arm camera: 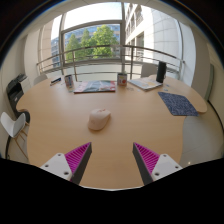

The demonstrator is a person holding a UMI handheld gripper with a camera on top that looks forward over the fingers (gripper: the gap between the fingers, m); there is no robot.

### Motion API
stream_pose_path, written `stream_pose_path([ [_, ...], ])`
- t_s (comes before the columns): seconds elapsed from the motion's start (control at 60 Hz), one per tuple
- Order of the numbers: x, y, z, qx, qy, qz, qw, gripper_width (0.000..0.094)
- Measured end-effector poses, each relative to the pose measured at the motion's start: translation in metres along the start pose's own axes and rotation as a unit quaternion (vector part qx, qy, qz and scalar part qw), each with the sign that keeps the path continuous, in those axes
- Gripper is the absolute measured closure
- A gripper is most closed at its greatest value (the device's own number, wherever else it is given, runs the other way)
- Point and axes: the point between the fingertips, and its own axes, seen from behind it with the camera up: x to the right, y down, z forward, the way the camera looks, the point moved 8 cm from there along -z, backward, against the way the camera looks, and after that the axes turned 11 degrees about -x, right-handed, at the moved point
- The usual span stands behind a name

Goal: Arrange mouse

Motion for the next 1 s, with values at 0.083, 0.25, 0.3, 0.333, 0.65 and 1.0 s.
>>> stream_pose_path([
  [0.083,-0.030,-0.019,0.037,0.011,-0.010,0.011,1.000,0.0084],
  [0.25,-0.060,-0.061,0.098,0.030,-0.004,0.025,0.999,0.0086],
  [0.3,-0.062,-0.070,0.110,0.034,-0.002,0.028,0.999,0.0087],
  [0.333,-0.063,-0.075,0.119,0.032,0.000,0.029,0.999,0.0086],
  [0.65,-0.064,-0.104,0.165,0.033,0.033,0.019,0.999,0.0328],
  [1.0,-0.071,-0.122,0.158,0.034,0.006,-0.016,0.999,0.0530],
])
